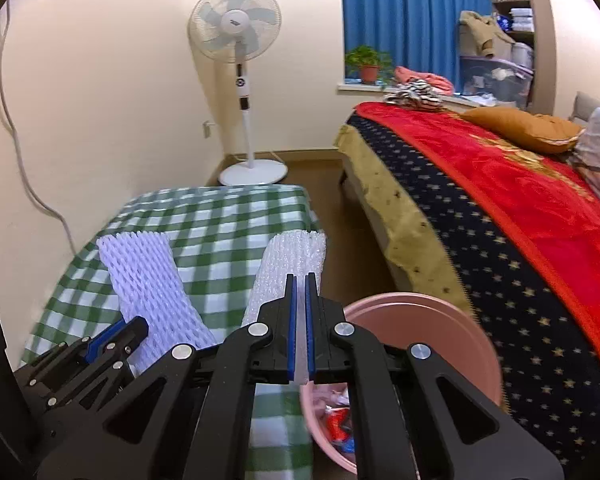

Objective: Collect trash
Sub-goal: 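Lift and carry both foam sleeves in both grippers over the pink bin, then open both grippers to drop the foam sleeves into the pink bin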

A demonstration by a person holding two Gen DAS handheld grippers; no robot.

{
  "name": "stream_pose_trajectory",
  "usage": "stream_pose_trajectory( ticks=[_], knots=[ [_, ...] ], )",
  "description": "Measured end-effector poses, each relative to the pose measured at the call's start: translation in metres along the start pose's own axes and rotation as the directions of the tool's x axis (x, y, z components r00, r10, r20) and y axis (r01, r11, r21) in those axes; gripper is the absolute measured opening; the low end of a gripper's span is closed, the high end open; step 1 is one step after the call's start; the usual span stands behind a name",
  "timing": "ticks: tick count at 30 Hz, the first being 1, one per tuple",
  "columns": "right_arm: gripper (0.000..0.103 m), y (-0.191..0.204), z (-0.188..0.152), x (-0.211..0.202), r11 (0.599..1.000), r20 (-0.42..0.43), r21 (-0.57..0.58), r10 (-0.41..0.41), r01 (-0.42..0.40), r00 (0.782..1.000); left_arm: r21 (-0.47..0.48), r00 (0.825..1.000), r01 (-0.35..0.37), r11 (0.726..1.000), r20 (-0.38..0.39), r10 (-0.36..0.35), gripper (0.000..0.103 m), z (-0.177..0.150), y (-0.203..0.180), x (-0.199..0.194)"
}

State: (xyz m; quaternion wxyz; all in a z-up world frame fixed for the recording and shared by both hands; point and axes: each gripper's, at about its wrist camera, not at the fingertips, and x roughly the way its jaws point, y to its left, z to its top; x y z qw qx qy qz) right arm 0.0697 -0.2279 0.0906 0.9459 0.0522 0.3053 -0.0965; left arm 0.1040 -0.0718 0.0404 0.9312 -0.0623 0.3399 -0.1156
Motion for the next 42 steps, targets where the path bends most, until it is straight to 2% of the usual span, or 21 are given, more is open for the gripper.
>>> stream_pose_trajectory(
  ticks=[7,14,28,32,33,34,35,36,37,40,42],
  knots=[
    [0.004,-0.046,-0.007,-0.007,0.986,-0.011,0.082,-0.143,0.144,0.99,0.033,0.997,0.083,0.996,-0.003,-0.083,0.01,-0.007,-0.032,0.006],
    [0.004,-0.077,-0.011,-0.003,0.962,-0.038,0.125,-0.241,0.244,0.97,0.052,0.982,0.186,0.981,-0.021,-0.186,0.01,-0.015,-0.056,0.018],
    [0.004,-0.106,-0.018,0.001,0.937,-0.076,0.172,-0.294,0.303,0.953,0.092,0.948,0.31,0.946,-0.107,-0.3,0.01,-0.031,-0.094,0.043],
    [0.009,-0.114,-0.019,0.002,0.931,-0.087,0.195,-0.298,0.31,0.951,0.101,0.939,0.331,0.938,-0.128,-0.318,0.011,-0.035,-0.101,0.047],
    [0.012,-0.116,-0.019,0.002,0.929,-0.091,0.201,-0.298,0.311,0.95,0.104,0.938,0.334,0.937,-0.133,-0.32,0.014,-0.036,-0.103,0.047],
    [0.026,-0.118,-0.02,0.002,0.925,-0.093,0.21,-0.304,0.317,0.948,0.109,0.937,0.334,0.936,-0.143,-0.318,0.024,-0.037,-0.104,0.049],
    [0.048,-0.12,-0.02,0.0,0.919,-0.091,0.218,-0.315,0.327,0.945,0.111,0.938,0.332,0.937,-0.143,-0.316,0.038,-0.038,-0.104,0.048],
    [0.057,-0.121,-0.02,-0.002,0.914,-0.086,0.224,-0.327,0.338,0.941,0.11,0.938,0.331,0.937,-0.141,-0.315,0.042,-0.039,-0.105,0.048],
    [0.062,-0.122,-0.02,-0.003,0.91,-0.082,0.23,-0.336,0.346,0.938,0.109,0.939,0.332,0.937,-0.139,-0.316,0.044,-0.039,-0.105,0.047],
    [0.065,-0.124,-0.016,-0.008,0.904,-0.08,0.247,-0.341,0.35,0.937,0.12,0.942,0.323,0.939,-0.131,-0.308,0.045,-0.036,-0.103,0.042],
    [0.074,-0.122,-0.013,-0.014,0.898,-0.071,0.259,-0.35,0.356,0.934,0.125,0.946,0.316,0.94,-0.121,-0.302,0.045,-0.032,-0.101,0.038]
  ],
)
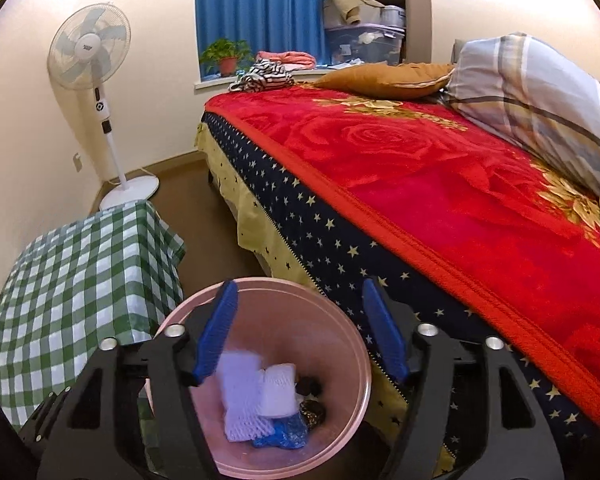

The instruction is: Collect trash

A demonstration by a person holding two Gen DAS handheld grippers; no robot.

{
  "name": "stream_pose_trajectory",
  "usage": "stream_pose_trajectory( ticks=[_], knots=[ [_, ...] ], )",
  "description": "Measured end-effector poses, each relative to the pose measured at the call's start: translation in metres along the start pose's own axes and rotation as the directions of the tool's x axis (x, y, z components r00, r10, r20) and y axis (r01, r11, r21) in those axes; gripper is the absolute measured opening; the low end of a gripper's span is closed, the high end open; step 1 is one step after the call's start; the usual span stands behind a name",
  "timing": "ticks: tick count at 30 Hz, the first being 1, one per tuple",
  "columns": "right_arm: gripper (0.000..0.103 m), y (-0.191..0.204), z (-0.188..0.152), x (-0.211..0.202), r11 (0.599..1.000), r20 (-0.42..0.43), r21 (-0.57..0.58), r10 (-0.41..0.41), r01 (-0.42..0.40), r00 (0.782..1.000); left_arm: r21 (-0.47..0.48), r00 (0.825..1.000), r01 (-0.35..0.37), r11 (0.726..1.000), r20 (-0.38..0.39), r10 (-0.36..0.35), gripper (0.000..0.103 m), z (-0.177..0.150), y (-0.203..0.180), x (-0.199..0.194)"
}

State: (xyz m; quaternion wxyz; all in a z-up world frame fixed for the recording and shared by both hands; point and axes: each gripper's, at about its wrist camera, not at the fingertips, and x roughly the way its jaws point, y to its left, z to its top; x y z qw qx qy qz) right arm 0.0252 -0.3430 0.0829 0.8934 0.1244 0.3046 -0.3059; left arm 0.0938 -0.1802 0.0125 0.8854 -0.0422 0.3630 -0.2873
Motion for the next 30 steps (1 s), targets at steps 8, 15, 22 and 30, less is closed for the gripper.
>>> stream_pose_trajectory(
  ticks=[8,15,22,30],
  knots=[
    [0.098,0.005,0.009,-0.032,0.997,0.032,0.075,0.029,-0.032,0.999,-0.033,0.989,-0.113,0.993,0.091,0.116,0.071,0.01,0.021,-0.052],
    [0.098,0.024,-0.01,-0.063,0.995,0.044,0.02,0.101,-0.102,0.994,-0.053,0.932,-0.312,0.949,0.177,0.316,0.088,0.004,0.042,-0.114],
    [0.098,0.045,-0.053,-0.082,0.972,-0.01,-0.111,0.206,-0.206,0.978,-0.098,0.863,-0.443,0.891,0.223,0.454,0.095,-0.02,0.059,-0.17],
    [0.098,0.048,-0.1,-0.103,0.942,-0.007,-0.214,0.263,-0.258,0.965,-0.144,0.839,-0.489,0.86,0.193,0.509,0.095,-0.061,0.067,-0.198]
  ],
)
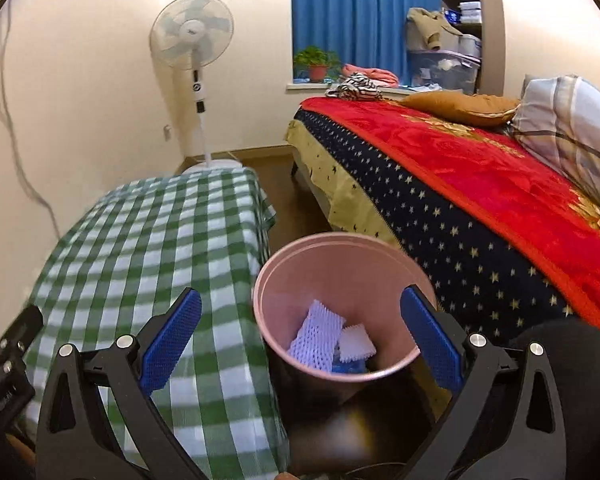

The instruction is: Collect trash

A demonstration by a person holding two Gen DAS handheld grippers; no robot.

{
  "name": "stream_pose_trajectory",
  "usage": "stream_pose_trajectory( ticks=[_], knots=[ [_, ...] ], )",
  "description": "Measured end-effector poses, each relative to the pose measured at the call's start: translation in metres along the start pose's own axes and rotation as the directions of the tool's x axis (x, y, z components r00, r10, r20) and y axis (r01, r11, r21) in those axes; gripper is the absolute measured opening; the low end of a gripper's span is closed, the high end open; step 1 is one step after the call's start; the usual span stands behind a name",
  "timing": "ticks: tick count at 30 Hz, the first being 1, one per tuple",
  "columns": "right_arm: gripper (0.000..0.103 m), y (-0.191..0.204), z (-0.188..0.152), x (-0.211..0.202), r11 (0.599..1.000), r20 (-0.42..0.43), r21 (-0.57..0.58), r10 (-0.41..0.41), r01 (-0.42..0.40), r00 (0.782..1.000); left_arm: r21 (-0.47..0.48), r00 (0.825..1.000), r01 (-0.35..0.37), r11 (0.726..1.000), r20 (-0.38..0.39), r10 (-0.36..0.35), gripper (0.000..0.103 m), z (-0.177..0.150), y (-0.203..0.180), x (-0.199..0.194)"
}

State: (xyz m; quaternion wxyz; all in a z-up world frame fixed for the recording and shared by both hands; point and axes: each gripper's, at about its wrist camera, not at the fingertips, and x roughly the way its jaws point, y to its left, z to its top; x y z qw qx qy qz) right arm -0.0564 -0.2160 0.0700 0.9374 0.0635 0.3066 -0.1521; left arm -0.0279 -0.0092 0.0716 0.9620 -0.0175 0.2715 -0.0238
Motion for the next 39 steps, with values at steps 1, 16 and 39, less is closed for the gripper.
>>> stream_pose_trajectory(
  ticks=[1,16,39],
  knots=[
    [0.098,0.002,-0.003,0.001,1.0,0.001,-0.009,-0.001,0.001,1.0,0.001,1.0,-0.001,1.0,0.003,0.001,0.095,-0.004,0.001,-0.001],
    [0.098,0.013,-0.013,0.008,0.999,0.046,-0.041,0.001,0.001,0.999,-0.01,1.0,0.011,1.0,-0.024,-0.012,0.095,-0.03,-0.002,0.023],
    [0.098,0.019,-0.017,0.005,0.997,0.06,-0.071,-0.01,0.015,0.998,-0.029,0.999,0.043,0.999,-0.016,-0.043,0.095,-0.029,-0.002,0.019]
  ],
)
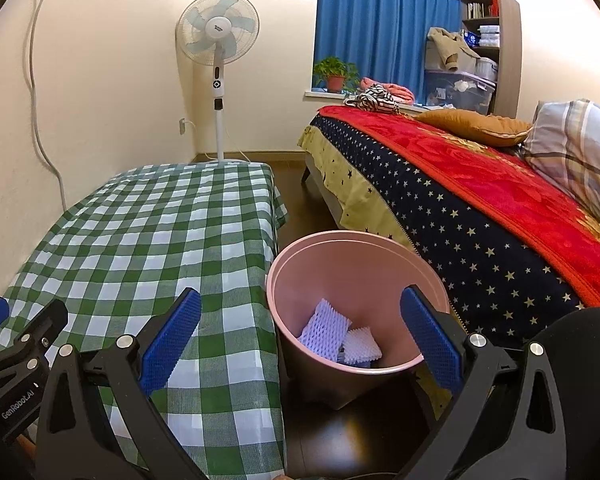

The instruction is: Collect trash

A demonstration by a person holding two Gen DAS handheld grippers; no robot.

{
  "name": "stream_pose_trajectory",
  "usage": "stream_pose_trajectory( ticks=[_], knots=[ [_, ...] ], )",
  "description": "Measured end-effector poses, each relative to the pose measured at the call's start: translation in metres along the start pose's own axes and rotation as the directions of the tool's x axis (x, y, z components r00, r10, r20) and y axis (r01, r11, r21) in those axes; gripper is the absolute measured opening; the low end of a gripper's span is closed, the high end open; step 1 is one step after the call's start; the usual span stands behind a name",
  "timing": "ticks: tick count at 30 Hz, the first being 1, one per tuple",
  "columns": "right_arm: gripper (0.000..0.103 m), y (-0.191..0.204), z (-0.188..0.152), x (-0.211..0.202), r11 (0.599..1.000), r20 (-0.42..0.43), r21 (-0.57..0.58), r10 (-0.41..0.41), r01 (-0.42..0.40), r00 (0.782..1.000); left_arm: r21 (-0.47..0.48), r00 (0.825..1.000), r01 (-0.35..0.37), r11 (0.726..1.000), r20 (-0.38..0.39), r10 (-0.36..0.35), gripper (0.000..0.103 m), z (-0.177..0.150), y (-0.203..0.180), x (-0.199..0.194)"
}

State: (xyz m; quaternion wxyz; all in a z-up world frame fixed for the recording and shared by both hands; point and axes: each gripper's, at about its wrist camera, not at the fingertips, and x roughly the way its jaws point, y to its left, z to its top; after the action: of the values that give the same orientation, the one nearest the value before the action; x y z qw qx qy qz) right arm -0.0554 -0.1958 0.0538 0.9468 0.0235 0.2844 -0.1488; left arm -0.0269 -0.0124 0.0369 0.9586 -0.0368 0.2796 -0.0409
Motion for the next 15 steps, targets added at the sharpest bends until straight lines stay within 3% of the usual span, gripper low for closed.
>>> stream_pose_trajectory(
  ticks=[15],
  knots=[
    [0.098,-0.0007,-0.0005,0.0004,1.0,0.0,-0.004,-0.003,0.003,1.0,0.001,1.0,0.001,1.0,0.0,-0.001,0.095,-0.0001,-0.0005,-0.0004]
  ],
)
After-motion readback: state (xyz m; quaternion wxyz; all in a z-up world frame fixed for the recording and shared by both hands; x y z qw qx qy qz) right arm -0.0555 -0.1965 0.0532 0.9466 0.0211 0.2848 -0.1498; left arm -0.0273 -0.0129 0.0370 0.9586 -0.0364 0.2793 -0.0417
